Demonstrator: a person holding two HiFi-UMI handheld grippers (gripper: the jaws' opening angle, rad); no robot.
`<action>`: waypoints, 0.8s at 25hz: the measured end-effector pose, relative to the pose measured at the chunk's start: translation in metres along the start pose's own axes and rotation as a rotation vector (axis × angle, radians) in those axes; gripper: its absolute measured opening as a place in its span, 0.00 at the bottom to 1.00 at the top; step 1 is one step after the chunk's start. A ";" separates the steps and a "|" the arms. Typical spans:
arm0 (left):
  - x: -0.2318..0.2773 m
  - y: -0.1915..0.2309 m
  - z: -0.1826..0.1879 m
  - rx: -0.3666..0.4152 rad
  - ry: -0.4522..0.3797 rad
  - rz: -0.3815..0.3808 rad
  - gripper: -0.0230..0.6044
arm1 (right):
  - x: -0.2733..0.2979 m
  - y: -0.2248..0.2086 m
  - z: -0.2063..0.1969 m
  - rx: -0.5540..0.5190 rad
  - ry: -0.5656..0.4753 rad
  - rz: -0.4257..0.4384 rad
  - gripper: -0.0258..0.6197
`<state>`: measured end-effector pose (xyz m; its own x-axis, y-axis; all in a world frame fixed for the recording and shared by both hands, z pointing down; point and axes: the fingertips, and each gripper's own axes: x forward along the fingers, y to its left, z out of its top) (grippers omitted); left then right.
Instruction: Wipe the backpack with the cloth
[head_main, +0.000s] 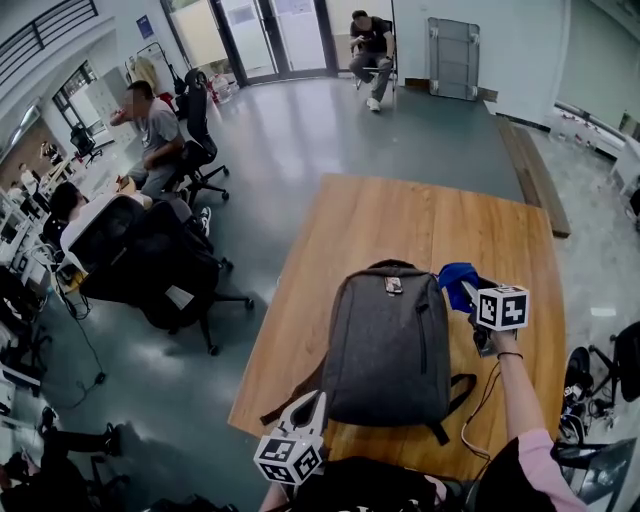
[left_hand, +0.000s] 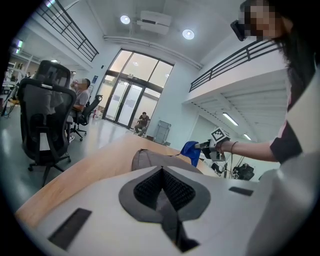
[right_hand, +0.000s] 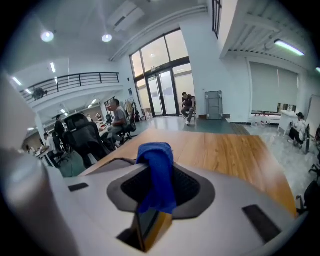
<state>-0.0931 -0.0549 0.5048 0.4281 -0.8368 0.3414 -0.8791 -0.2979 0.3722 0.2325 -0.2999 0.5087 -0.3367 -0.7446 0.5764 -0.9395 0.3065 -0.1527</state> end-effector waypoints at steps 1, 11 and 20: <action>-0.001 -0.005 -0.004 0.001 0.002 -0.003 0.03 | -0.014 0.002 0.000 0.014 -0.032 0.010 0.22; -0.011 -0.064 -0.042 0.009 0.000 -0.014 0.03 | -0.150 0.052 -0.075 0.138 -0.179 0.111 0.22; -0.042 -0.096 -0.088 0.010 0.022 0.057 0.03 | -0.219 0.104 -0.145 0.153 -0.155 0.237 0.22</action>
<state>-0.0081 0.0493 0.5309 0.3816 -0.8422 0.3809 -0.9042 -0.2545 0.3430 0.2180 -0.0190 0.4827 -0.5417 -0.7484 0.3827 -0.8285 0.3983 -0.3937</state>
